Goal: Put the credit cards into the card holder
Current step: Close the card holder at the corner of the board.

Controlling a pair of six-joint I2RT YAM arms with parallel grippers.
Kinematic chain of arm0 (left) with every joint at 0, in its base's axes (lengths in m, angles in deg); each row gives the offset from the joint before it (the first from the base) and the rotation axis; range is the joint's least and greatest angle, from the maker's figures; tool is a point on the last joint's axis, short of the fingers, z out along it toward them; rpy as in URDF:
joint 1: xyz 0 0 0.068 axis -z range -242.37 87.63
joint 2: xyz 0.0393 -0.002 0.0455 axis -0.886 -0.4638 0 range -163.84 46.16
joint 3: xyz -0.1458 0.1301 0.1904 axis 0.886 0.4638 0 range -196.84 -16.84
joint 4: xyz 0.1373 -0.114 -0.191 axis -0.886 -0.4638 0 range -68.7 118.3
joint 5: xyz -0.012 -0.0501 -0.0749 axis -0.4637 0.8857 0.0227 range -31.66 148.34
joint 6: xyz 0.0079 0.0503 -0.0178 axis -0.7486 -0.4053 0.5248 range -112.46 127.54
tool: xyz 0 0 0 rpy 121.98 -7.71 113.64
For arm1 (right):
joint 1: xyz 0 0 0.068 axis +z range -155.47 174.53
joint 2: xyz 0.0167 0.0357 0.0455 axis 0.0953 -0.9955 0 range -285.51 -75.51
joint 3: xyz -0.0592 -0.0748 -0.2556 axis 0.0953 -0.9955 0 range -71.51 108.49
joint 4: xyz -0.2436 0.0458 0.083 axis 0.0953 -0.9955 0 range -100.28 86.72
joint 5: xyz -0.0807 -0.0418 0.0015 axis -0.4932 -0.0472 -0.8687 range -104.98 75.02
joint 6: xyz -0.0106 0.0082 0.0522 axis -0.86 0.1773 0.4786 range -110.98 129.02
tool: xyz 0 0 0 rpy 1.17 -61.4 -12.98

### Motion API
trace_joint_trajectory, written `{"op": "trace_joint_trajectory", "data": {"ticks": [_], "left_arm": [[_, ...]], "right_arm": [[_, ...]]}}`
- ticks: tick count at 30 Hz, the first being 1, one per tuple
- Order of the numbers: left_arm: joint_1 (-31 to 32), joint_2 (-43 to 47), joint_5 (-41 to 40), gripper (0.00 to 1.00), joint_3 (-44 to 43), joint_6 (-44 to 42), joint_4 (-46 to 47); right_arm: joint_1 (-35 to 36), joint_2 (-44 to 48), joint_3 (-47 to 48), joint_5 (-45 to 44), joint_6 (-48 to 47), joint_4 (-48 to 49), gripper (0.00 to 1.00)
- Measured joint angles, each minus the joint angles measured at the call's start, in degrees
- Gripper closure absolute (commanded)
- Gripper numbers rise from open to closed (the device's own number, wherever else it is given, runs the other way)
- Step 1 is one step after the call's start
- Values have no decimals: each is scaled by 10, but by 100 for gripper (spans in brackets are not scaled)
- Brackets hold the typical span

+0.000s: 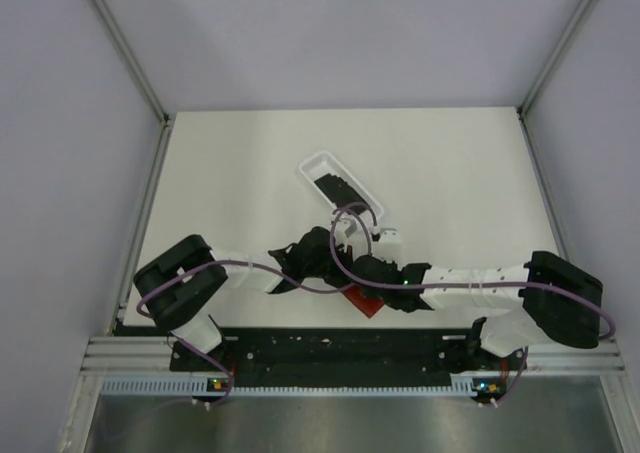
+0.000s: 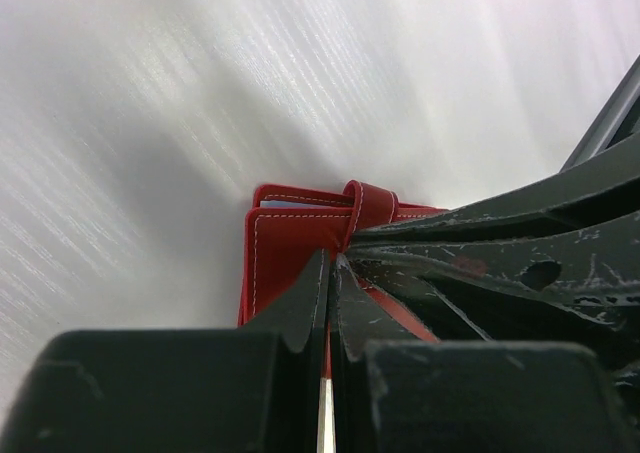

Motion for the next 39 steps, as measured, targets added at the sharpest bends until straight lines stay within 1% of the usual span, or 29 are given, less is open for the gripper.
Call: {"op": "trace_joint_trajectory", "data": {"ticks": [5, 12, 17, 23, 27, 32, 35, 39], "left_arm": [[0, 0, 0, 100, 0, 2, 0], [0, -2, 0, 100, 0, 4, 1], [0, -7, 0, 100, 2, 7, 6], [0, -2, -6, 100, 4, 8, 4], [0, 38, -27, 100, 7, 11, -27], [0, 117, -54, 100, 27, 27, -56], [0, 156, -58, 100, 52, 39, -61], [0, 187, -58, 100, 86, 50, -63]], "right_arm": [[35, 15, -31, -53, 64, 21, 95], [123, -4, -37, -135, 153, 12, 95], [162, -57, 7, -197, 211, -52, 95], [181, -102, 47, -233, 248, -115, 95], [191, -112, 49, -248, 277, -124, 96], [216, -133, 50, -289, 324, -141, 96], [247, -152, 58, -313, 362, -172, 97], [282, -193, 81, -347, 412, -227, 98]]}}
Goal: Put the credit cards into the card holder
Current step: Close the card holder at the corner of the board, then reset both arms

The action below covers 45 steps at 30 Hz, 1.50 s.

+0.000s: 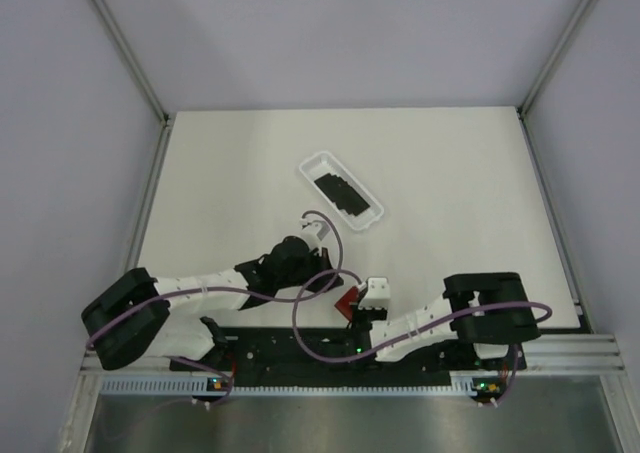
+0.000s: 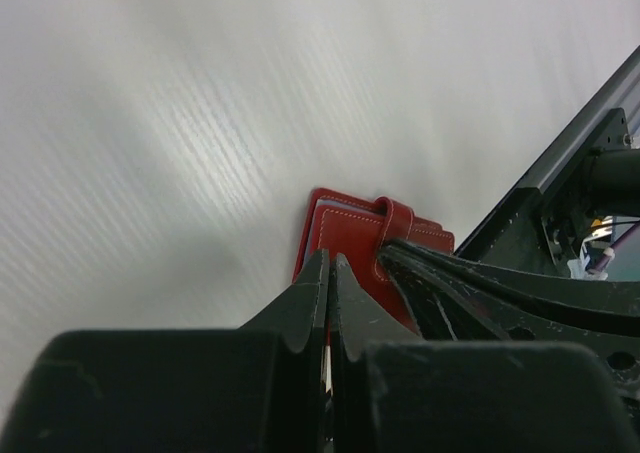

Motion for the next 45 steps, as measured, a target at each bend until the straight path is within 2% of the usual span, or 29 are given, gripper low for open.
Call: {"op": "trace_joint_trajectory", "data": {"ticks": [10, 14, 21, 28, 32, 34, 37, 38, 41, 43, 45], "left_arm": [[0, 18, -1, 100, 28, 14, -8], [0, 26, -6, 100, 30, 15, -13], [0, 80, -49, 100, 22, 14, -70], [0, 160, -112, 100, 3, 13, -135], [0, 188, -120, 94, 2, 11, -163], [0, 195, -120, 89, 2, 11, -178], [0, 207, -121, 74, 2, 12, -207], [0, 211, -122, 58, 2, 12, -216], [0, 236, -141, 34, -1, 21, -263], [0, 253, -156, 23, -4, 27, -290], [0, 274, -176, 19, -5, 33, -311]], "right_arm": [[63, -117, 63, -66, 79, -181, 100], [73, -110, 46, -44, 79, -227, 93], [60, 23, 22, 59, 44, -234, 83], [-5, 202, 50, 47, -66, -227, 70], [-48, 280, 49, 67, -129, -224, 59], [-68, 325, 33, 100, -172, -204, 57], [-103, 414, -14, 179, -243, -160, 53], [-113, 440, -29, 202, -262, -146, 52], [-148, 518, -72, 276, -320, -103, 47], [-169, 555, -90, 308, -349, -82, 40], [-194, 590, -106, 340, -377, -61, 36]]}}
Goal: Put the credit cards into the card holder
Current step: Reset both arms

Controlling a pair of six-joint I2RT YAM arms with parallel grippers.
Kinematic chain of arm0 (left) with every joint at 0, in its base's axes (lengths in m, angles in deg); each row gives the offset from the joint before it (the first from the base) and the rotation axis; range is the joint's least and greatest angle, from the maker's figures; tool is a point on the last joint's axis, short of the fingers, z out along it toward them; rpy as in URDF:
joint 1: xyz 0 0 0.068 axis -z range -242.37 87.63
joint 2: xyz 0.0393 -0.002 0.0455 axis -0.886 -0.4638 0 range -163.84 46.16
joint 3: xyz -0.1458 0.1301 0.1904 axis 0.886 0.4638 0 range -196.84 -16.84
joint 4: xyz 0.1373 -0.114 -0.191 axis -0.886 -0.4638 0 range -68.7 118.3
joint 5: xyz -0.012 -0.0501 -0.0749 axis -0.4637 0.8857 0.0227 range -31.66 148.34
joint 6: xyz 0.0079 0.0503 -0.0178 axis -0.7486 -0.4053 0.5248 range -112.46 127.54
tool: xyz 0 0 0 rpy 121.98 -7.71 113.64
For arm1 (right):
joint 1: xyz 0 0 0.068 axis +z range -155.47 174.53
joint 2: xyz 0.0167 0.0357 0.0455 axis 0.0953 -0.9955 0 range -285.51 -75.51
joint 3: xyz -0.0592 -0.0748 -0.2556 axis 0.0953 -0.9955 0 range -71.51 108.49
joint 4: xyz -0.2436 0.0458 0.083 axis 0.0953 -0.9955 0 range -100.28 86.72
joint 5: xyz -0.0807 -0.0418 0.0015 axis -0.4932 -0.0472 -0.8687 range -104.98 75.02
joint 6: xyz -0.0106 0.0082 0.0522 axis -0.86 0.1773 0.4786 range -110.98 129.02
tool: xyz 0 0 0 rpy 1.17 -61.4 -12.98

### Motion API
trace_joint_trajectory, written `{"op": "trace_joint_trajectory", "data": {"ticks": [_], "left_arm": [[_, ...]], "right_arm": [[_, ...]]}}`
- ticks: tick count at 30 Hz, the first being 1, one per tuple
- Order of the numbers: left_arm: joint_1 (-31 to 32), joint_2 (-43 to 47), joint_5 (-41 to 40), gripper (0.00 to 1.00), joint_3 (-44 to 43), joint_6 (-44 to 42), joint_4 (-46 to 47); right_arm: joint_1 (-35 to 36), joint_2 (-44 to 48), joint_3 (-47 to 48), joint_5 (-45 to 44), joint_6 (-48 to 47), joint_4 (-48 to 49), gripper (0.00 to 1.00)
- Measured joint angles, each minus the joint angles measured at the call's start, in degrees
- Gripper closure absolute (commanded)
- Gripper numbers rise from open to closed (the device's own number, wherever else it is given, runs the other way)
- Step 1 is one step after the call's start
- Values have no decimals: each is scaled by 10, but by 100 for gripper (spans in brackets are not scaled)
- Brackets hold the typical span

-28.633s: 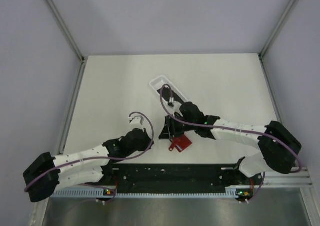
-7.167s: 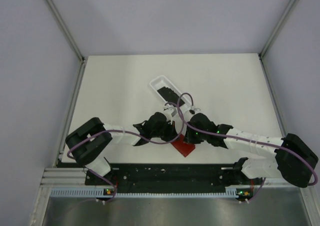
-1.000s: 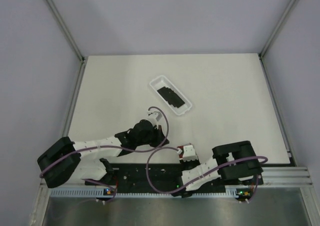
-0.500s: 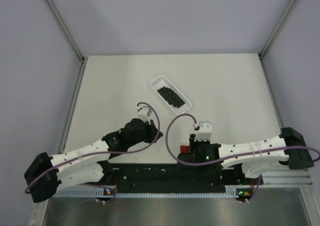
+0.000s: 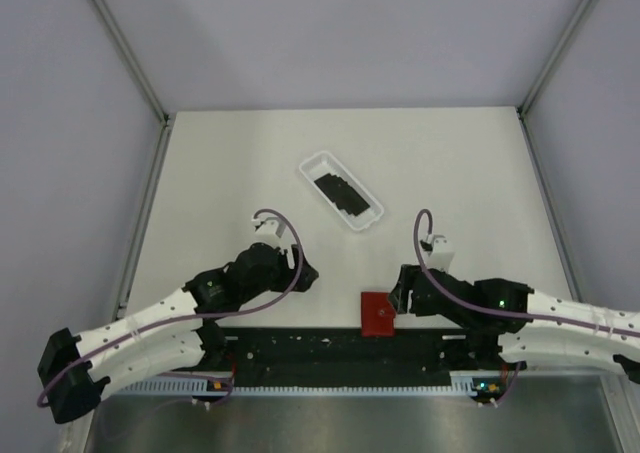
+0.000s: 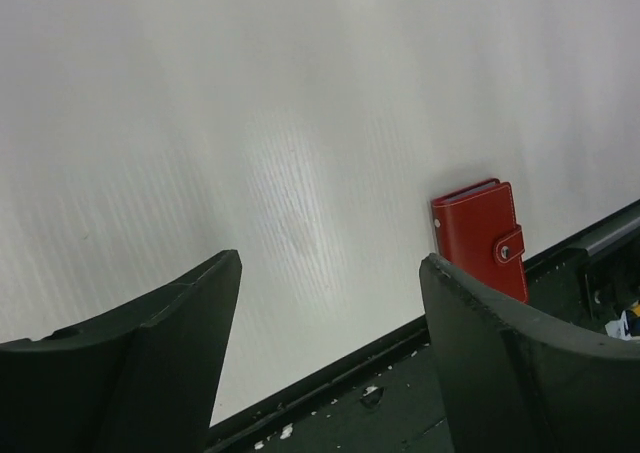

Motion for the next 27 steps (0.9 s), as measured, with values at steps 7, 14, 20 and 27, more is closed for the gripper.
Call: {"op": "trace_joint_trajectory", "data": {"ticks": [7, 14, 20, 27], "left_arm": [[0, 40, -59, 15, 0, 15, -56], [0, 42, -97, 15, 0, 16, -85], [0, 50, -116, 15, 0, 15, -86], [0, 102, -139, 12, 14, 17, -89]], "right_arm": [[-136, 63, -57, 103, -77, 56, 29], [-255, 21, -92, 201, -139, 117, 28], [-294, -9, -96, 227, -167, 165, 27], [-295, -2, -96, 224, -176, 190, 27]]}}
